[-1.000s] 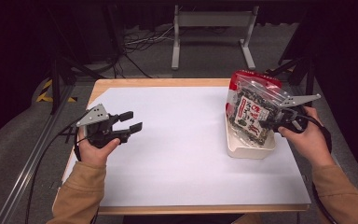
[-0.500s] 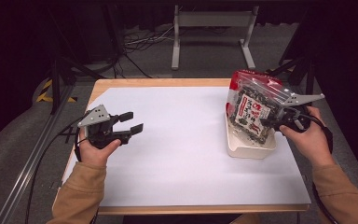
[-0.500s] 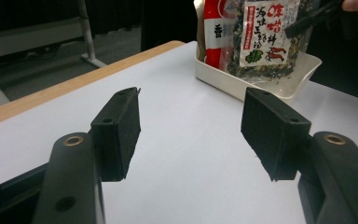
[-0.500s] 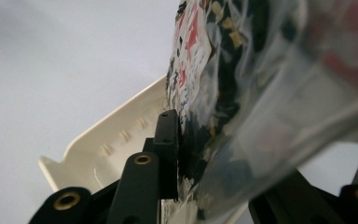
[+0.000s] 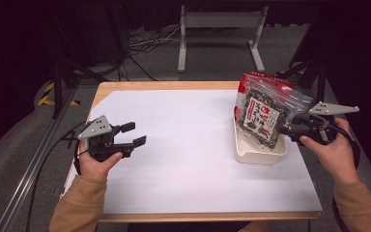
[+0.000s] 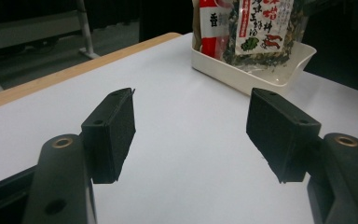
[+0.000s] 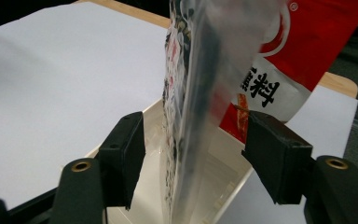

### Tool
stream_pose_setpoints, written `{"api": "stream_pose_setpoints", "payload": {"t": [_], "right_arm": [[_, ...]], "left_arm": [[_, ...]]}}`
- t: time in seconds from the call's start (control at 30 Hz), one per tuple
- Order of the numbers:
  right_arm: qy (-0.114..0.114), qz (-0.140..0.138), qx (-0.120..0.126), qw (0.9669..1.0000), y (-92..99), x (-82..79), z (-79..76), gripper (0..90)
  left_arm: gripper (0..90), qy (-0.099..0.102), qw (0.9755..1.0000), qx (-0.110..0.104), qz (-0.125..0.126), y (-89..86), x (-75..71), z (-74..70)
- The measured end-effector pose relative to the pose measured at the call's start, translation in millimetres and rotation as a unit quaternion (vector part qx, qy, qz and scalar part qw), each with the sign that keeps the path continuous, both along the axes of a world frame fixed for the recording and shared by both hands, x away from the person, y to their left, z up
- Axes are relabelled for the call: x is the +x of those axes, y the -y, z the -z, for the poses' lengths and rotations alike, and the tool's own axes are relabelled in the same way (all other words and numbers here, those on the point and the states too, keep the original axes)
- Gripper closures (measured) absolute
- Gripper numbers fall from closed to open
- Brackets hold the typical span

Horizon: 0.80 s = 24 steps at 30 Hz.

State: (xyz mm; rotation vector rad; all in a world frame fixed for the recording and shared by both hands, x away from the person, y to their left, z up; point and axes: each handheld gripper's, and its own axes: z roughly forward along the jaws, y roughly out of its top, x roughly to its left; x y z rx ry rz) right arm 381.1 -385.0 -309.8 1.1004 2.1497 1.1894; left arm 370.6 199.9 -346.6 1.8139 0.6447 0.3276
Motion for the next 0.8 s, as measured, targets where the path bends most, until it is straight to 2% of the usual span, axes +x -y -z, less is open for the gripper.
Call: {"api": "stream_pose_setpoints", "payload": {"t": [0.33,0.47,0.6,0.8], "right_arm": [[0.036,0.032,0.007,0.9988,14.1,-31.1,0.4,34.8],[0.052,0.035,0.010,0.9980,13.4,-43.2,-0.4,33.3],[0.071,0.027,0.017,0.9969,10.4,-55.4,1.0,32.5],[0.083,-0.017,0.035,0.9958,2.0,-67.0,6.7,31.6]], "left_arm": [[31.5,-0.002,1.0000,0.008,-0.001,-8.4,-13.9,5.2],[31.0,0.001,1.0000,0.006,-0.005,-13.0,-18.8,6.0],[30.7,0.001,1.0000,0.005,-0.004,-15.8,-23.2,7.4],[30.2,0.003,1.0000,0.004,-0.002,-18.9,-26.9,8.9]]}}
